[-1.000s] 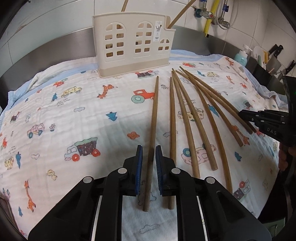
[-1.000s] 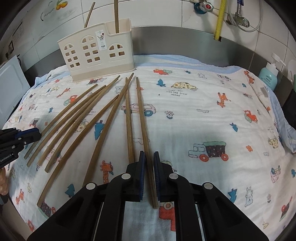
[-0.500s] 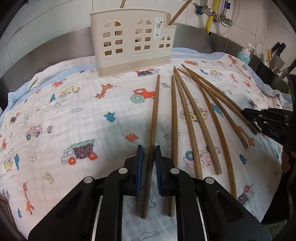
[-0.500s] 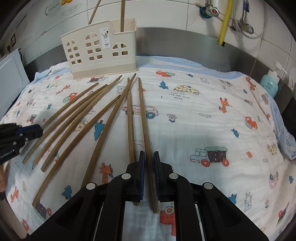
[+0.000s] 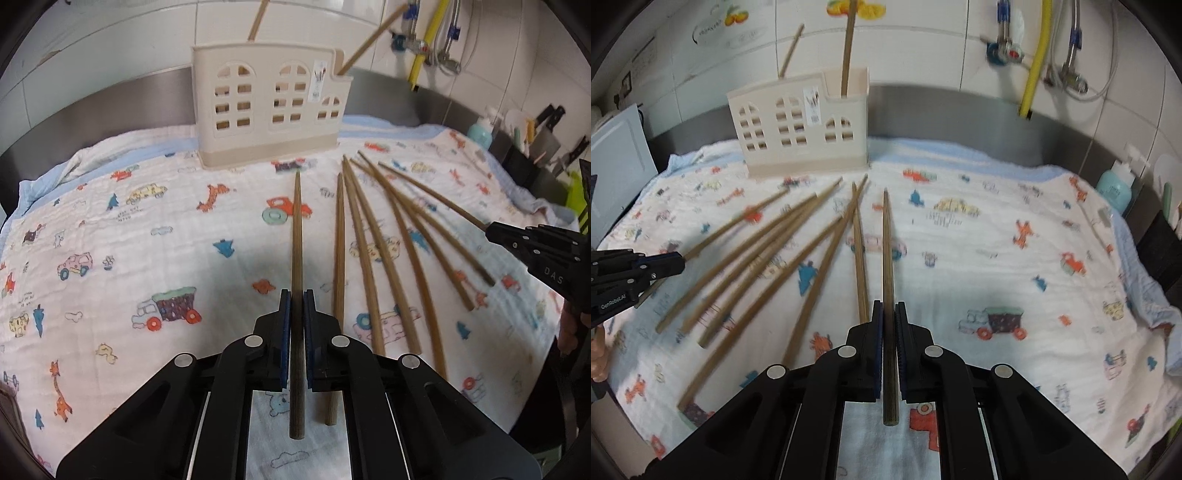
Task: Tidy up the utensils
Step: 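Lift the left tool's chopstick toward the holder while the right tool carries its chopstick there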
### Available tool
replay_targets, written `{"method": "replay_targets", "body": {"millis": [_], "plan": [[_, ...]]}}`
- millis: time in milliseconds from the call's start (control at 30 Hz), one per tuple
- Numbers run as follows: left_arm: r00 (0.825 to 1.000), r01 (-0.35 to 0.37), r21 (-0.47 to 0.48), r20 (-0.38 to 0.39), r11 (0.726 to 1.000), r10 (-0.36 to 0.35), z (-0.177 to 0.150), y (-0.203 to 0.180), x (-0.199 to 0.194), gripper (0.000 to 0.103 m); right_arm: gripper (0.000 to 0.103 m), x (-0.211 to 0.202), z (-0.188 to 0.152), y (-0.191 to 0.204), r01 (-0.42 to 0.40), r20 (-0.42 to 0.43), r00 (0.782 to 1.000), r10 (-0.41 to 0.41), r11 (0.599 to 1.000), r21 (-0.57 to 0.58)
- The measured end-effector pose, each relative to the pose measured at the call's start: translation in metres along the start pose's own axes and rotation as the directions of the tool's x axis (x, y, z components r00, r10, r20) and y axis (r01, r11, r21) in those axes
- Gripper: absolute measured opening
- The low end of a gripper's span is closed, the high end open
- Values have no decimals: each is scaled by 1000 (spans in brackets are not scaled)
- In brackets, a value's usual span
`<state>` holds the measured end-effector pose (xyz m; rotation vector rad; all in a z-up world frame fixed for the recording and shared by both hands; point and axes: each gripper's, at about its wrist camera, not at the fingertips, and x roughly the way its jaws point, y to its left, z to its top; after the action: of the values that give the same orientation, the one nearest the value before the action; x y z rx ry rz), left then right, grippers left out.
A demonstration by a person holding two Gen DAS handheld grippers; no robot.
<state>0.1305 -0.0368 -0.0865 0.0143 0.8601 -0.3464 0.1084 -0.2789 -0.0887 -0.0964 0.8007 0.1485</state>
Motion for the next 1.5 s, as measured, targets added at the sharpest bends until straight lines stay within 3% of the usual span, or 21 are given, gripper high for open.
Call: {"method": "replay_targets", "body": {"millis": [400,800,1133,1233,1500], "plan": [[990,65,-57,132,996,-57,17,13,-44,5,6,-60,37,15,-40,160,986,42,999,-16],[975,84,-38,209,996,-74,40,19,-73,5,6,-91,84,29,-70,232,969,87,994,-81],[970,56,-9,239,998,-52,92,28,-92,5,6,-119,161,29,-152,261,948,183,979,-135],[964,41,10,261,999,-43,109,27,-99,5,6,-123,184,31,-139,265,948,177,978,-156],[931,-9,53,366,999,-11,168,24,-129,5,6,-107,228,35,-121,224,961,160,977,-177]]}}
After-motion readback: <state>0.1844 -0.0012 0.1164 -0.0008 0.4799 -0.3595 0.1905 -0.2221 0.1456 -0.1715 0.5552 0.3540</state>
